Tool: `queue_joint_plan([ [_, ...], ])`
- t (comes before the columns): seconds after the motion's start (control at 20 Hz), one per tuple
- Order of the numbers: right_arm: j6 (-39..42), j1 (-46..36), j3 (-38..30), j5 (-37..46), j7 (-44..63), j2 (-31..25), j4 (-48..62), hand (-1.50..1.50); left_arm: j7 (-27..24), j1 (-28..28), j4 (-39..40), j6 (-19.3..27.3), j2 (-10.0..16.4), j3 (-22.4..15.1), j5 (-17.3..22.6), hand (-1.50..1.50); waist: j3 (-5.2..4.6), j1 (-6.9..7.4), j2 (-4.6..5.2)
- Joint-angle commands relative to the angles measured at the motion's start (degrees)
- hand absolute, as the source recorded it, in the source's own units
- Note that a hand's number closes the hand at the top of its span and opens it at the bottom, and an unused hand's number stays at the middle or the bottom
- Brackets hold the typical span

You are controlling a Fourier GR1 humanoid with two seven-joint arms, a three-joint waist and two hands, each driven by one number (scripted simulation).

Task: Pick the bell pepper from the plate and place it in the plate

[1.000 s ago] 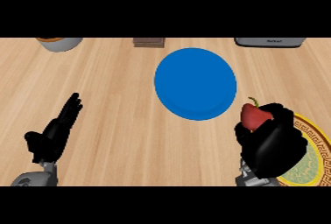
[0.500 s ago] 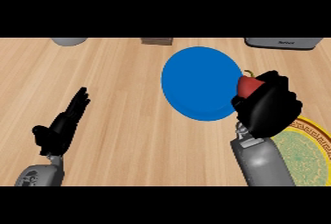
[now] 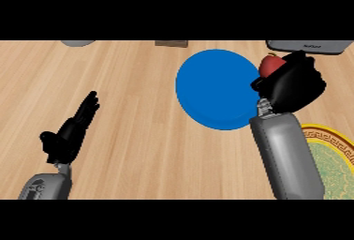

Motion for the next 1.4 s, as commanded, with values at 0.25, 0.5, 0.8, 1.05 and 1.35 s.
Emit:
queue_joint_plan([
  [0.25,-11.2,-5.6,-11.8,-2.0,14.5,0.3,8.1,-1.50,-0.9,-0.7,0.4,-0.3,-0.6,-0.7,-0.4,0.00,0.09,0.93,0.39],
  [0.5,-20.1,-5.5,-11.2,1.8,14.4,0.3,5.9,-1.50,-0.3,-1.0,0.9,0.3,-0.7,-0.3,-0.4,0.00,0.03,0.12,-0.22],
  [0.8,-29.4,-3.3,-12.6,3.6,12.6,0.3,-1.5,-1.50,-1.0,0.6,1.7,-0.5,0.1,0.7,0.4,0.00,0.09,-0.59,-0.84],
  [1.05,-35.0,1.3,-10.0,2.6,11.8,0.3,-7.9,-1.50,-0.5,-0.2,2.4,-0.5,0.2,1.0,0.5,0.00,0.10,-1.54,-1.23],
  [1.35,-37.6,12.2,-2.8,2.3,13.6,0.3,-12.9,-1.50,-1.9,2.1,1.6,0.0,-0.2,0.6,-0.1,0.00,0.08,-2.00,-1.65],
])
